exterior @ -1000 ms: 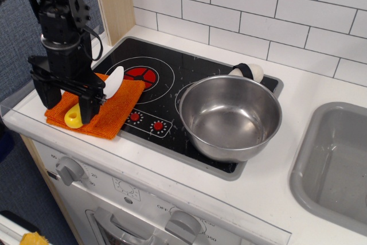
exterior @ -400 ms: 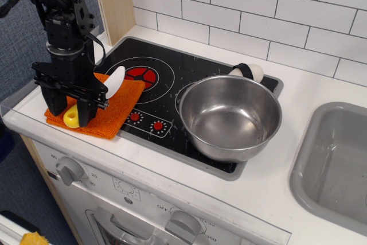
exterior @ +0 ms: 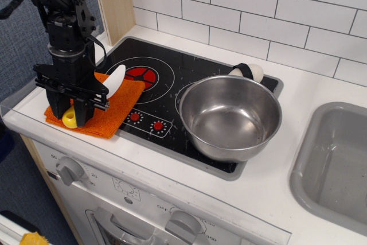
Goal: Move the knife frome left side to right side
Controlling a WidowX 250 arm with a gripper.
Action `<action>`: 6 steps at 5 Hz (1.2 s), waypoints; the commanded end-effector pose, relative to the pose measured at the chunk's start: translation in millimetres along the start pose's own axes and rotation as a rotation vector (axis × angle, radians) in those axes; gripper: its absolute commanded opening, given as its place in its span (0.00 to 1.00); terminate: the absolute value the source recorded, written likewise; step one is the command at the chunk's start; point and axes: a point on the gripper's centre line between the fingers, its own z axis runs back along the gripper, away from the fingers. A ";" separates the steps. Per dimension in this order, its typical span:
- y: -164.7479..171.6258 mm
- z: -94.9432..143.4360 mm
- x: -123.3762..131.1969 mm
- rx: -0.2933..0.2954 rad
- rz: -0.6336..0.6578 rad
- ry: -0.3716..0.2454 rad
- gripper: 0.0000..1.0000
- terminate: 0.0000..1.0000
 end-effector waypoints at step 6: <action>-100.0 31.0 -0.1 -0.170 -0.027 -0.100 0.00 0.00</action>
